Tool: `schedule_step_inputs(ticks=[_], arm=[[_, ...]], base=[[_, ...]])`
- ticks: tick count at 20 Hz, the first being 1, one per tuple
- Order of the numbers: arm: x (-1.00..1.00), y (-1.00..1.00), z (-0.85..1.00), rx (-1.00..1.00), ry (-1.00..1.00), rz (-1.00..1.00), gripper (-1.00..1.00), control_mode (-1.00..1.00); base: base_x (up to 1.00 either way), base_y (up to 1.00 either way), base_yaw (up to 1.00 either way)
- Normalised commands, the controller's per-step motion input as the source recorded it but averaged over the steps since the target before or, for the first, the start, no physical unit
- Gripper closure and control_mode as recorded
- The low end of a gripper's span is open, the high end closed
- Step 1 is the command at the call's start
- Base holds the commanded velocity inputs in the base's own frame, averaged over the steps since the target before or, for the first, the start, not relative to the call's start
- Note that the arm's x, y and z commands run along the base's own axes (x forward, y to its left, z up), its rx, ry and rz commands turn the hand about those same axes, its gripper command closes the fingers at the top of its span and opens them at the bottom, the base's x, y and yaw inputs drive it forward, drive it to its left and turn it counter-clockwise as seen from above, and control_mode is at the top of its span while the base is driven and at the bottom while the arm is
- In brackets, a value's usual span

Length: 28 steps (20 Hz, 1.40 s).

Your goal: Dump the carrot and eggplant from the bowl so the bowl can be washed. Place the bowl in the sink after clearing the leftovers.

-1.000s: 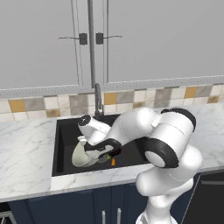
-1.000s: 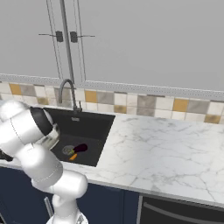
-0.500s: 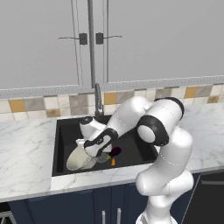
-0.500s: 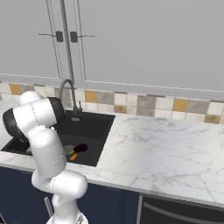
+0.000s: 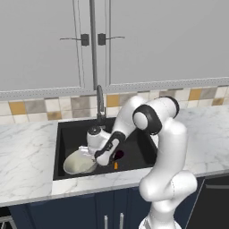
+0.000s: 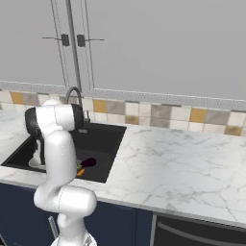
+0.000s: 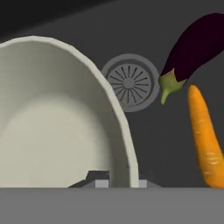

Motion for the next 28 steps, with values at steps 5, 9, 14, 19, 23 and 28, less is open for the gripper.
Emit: schedule_step_inputs(ticks=[5,9,14,19,23,28], arm=[[0.32,0.03,-0.53,-0.03,0.02,0.00,1.00,-1.00],[0.11,0.04,-0.01,0.00,0.05,0.00,1.00,-1.00],[0.00,0.00,0.47,0.00,-0.05,-0.01,-1.00,-1.00],[-0.03,0.00,1.00,0.00,-0.21,-0.05,-1.00,-1.00],[-0.12,0.04,1.00,0.00,-0.24,-0.03,-1.00,-1.00],[-0.51,0.03,1.00,0.00,-0.27,-0.01,-1.00,-1.00]], base=[[0.00,0.00,0.00],[0.00,0.00,0.00],[0.00,0.00,0.00],[0.00,0.00,0.00],[0.00,0.00,0.00],[0.00,0.00,0.00]])
